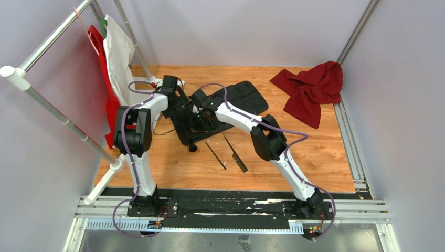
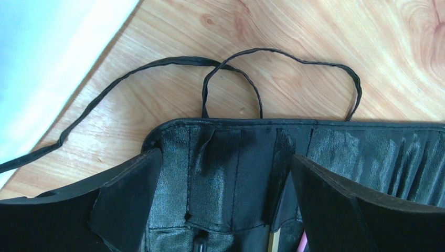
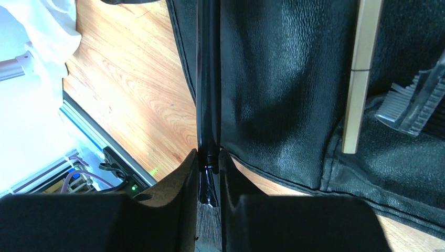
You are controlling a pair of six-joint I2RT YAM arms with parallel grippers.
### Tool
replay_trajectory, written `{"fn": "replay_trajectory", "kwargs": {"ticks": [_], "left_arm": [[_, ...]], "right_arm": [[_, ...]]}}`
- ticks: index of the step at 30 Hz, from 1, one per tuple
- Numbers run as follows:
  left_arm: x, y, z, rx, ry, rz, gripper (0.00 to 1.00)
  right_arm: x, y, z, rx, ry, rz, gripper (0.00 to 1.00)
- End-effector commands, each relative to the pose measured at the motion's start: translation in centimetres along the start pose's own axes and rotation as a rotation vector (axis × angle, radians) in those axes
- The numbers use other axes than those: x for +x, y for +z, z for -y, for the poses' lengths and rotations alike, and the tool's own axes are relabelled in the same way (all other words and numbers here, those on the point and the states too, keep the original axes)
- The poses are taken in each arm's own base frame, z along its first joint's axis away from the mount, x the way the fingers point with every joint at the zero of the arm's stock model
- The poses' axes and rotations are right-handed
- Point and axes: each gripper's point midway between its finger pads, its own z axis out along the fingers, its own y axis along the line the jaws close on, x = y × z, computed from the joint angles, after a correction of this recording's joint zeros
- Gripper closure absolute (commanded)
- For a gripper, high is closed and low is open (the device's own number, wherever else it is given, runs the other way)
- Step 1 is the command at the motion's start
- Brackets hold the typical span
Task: Organize the makeup
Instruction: Place the makeup brush in the cosmetics bag.
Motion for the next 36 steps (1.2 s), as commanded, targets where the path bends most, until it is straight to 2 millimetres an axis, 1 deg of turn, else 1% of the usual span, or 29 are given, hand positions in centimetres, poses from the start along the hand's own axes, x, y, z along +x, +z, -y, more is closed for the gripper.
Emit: {"fn": "replay_trajectory", "kwargs": {"ticks": [1, 8, 17, 23, 29, 36], "left_arm": [[7.3, -0.2, -0.6, 0.003, 0.011, -0.225, 0.02], [8.3, -0.6, -1.2, -0.016, 0.038, -0.237, 0.02], [8.3, -0.6, -1.2, -0.021, 0.040, -0.237, 0.02], [8.6, -0.8, -0.8, -0.005, 0.036, -0.245, 0.02], [8.6, -1.0, -0.3, 0.008, 0.039, -0.245, 0.02], [8.7, -1.2, 0.0, 0.010, 0.046, -0.245, 0.02]], "right_arm": [[-0.2, 0.2, 0.8, -0.001, 0.003, -0.011, 0.99], [-0.3, 0.1, 1.2, 0.004, 0.006, -0.009, 0.99], [0.5, -0.8, 1.7, 0.022, 0.010, -0.016, 0.99], [1.0, -1.8, 2.0, 0.033, 0.014, -0.018, 0.99], [0.7, -2.5, 1.8, 0.027, 0.010, -0.006, 0.99], [0.5, -2.5, 1.5, 0.004, 0.010, -0.016, 0.99]]}}
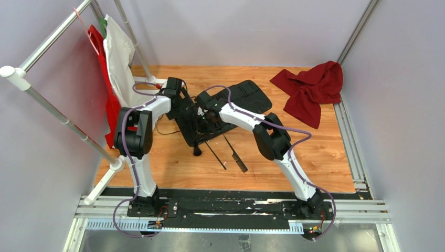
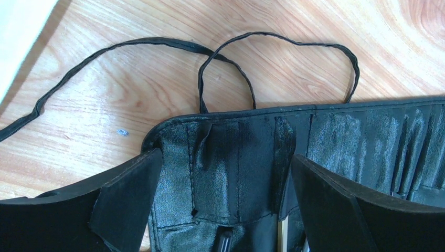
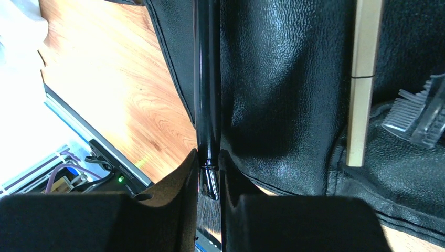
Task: Organize the makeup
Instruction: Place the makeup brush in the cosmetics bag.
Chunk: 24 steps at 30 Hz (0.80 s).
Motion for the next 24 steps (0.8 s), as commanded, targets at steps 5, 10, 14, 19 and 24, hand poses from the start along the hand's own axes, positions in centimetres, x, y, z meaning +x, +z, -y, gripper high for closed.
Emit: {"fn": "replay_trajectory", "kwargs": {"ticks": [5, 10, 14, 19, 24], "left_arm": [[6.65, -0.25, -0.97, -0.030, 0.007, -0.218, 0.02], [6.65, -0.33, -0.78, -0.026, 0.009, -0.217, 0.02], [6.58, -0.34, -0.66, -0.022, 0.009, -0.216, 0.02], [6.60, -0.35, -0.58, -0.020, 0.011, -0.216, 0.02], [6.57, -0.40, -0.52, -0.018, 0.010, -0.216, 0.02]], "right_arm": [[-0.54, -1.87, -0.89, -0.029, -0.011, 0.003, 0.99], [-0.17, -1.86, -0.56, -0.023, -0.006, -0.008, 0.99], [0.16, -1.82, -0.35, -0.018, -0.004, -0.015, 0.99], [0.11, -1.71, -0.31, -0.018, -0.002, -0.017, 0.99], [0.19, -1.49, -0.13, -0.016, 0.002, -0.023, 1.00]]}}
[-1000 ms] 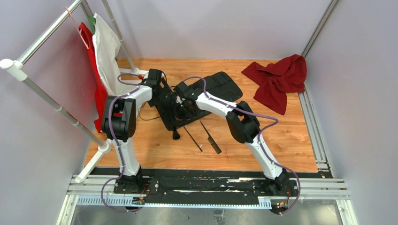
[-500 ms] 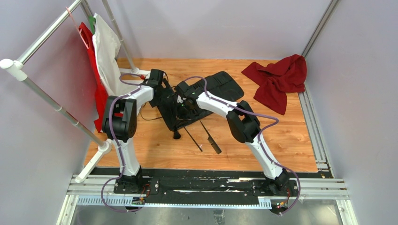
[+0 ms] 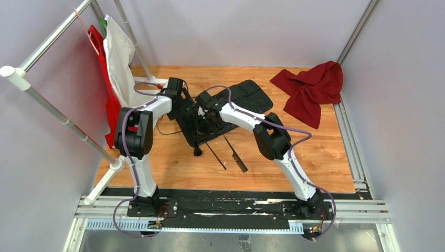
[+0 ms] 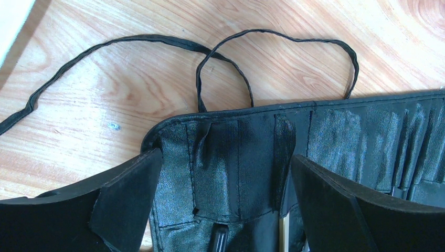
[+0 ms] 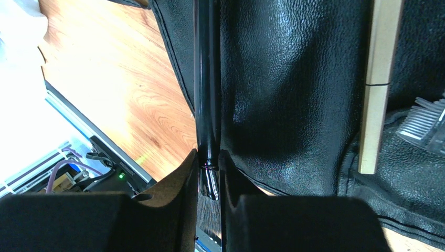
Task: Organize the makeup
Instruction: Place the makeup brush in the cosmetics bag.
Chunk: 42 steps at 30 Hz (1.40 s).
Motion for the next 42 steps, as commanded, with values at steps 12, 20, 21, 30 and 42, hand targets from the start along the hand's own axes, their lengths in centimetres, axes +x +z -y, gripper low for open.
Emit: {"fn": "replay_trajectory", "kwargs": {"ticks": [12, 20, 21, 30, 42], "left_arm": [[6.4, -0.2, -0.8, -0.026, 0.016, -0.210, 0.02], [6.8, -0.1, -0.7, -0.032, 0.033, -0.214, 0.02], [6.8, -0.1, -0.7, -0.033, 0.035, -0.214, 0.02], [6.8, -0.2, -0.9, -0.048, 0.050, -0.213, 0.02], [6.9, -0.1, -1.5, -0.073, 0.062, -0.214, 0.02]], "right_arm": [[-1.1, -0.8, 0.1, -0.025, 0.009, -0.003, 0.99], [-1.8, -0.3, 0.4, -0.036, 0.010, -0.004, 0.99], [-1.9, -0.3, 0.5, -0.035, 0.010, -0.004, 0.99], [-3.7, -0.2, 1.8, -0.031, -0.005, 0.025, 0.99], [-5.9, -0.3, 3.2, -0.048, -0.041, 0.072, 0.99]]}}
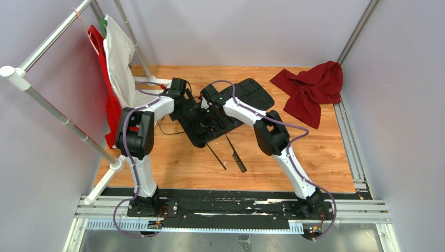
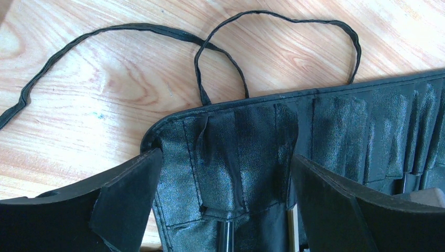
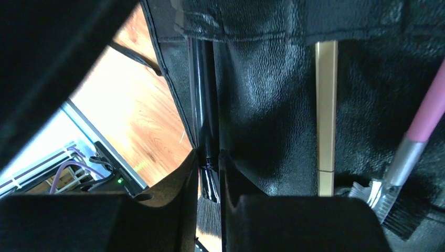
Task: Organize the makeup
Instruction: Place the makeup brush in the cosmetics bag.
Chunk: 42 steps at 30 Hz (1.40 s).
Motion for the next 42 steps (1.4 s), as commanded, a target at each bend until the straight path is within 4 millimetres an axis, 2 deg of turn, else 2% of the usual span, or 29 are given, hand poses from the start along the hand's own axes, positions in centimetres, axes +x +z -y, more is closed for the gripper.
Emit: {"fn": "replay_trajectory", "kwargs": {"ticks": [1, 13, 28, 42], "left_arm": [[6.0, 0.3, -2.0, -0.071, 0.024, -0.202, 0.02], [6.0, 0.2, -2.4, -0.083, 0.031, -0.199, 0.02], [5.9, -0.3, -2.6, -0.086, 0.032, -0.187, 0.02], [5.3, -0.7, -2.0, -0.071, 0.033, -0.180, 0.02]], "right_arm": [[-2.2, 0.1, 1.5, 0.007, -0.022, 0.050, 0.99], [-4.0, 1.0, 2.2, -0.027, -0.093, 0.104, 0.99], [-7.6, 0.4, 1.6, -0.096, -0.137, 0.232, 1.00], [-8.7, 0.8, 1.2, -0.169, -0.145, 0.330, 1.00]]}}
